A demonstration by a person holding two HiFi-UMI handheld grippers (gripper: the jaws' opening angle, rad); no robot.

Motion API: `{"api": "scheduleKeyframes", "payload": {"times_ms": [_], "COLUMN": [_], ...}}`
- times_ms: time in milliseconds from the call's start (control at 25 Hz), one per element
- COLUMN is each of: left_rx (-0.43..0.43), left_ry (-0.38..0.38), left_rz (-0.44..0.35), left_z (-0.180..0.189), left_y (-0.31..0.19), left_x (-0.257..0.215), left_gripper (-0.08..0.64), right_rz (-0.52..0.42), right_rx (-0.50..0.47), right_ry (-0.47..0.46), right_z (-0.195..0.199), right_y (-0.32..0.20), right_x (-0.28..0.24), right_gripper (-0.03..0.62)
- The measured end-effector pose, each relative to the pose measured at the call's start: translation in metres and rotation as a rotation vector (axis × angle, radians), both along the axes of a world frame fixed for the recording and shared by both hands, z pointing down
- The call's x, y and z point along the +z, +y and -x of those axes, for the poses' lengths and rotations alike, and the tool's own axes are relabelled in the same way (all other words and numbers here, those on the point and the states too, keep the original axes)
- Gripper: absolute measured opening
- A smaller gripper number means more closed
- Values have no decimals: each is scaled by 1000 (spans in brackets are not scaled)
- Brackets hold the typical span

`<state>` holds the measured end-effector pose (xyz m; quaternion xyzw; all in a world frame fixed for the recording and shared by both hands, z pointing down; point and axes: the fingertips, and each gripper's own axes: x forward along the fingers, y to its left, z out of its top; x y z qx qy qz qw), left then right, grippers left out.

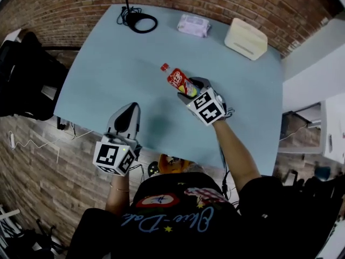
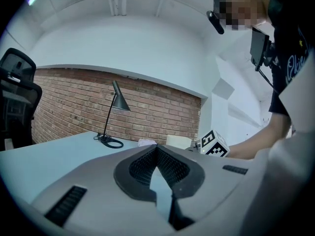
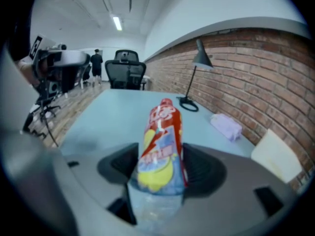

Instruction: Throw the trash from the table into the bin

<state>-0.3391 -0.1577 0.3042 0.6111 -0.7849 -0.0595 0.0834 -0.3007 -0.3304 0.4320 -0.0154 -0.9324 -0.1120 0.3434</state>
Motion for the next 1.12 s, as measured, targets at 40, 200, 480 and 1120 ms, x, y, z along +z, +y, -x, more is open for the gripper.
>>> {"api": "scheduleKeyframes", "payload": {"times_ms": [40,200,480,1120], "left_rx": [3,19,24,1], "left_ry": [0,-4,-3,-12], "left_rz": [-1,1,-11,-19], "left_z": [-1,-3,1,9], "left_y": [0,0,-2,-9], "left_x": [0,1,-3,-11], "left_gripper": [8,8,8,8], "right_rz": [9,85,145,235], "right_rx": [17,124,230,332], "right_ry": [-14,-90,-90,-69], "right_z": [-3,-15,-43,-75], "right_y": [2,6,3,6], "right_x": [-2,-12,-8,1], "right_gripper": [285,285,285,285]}}
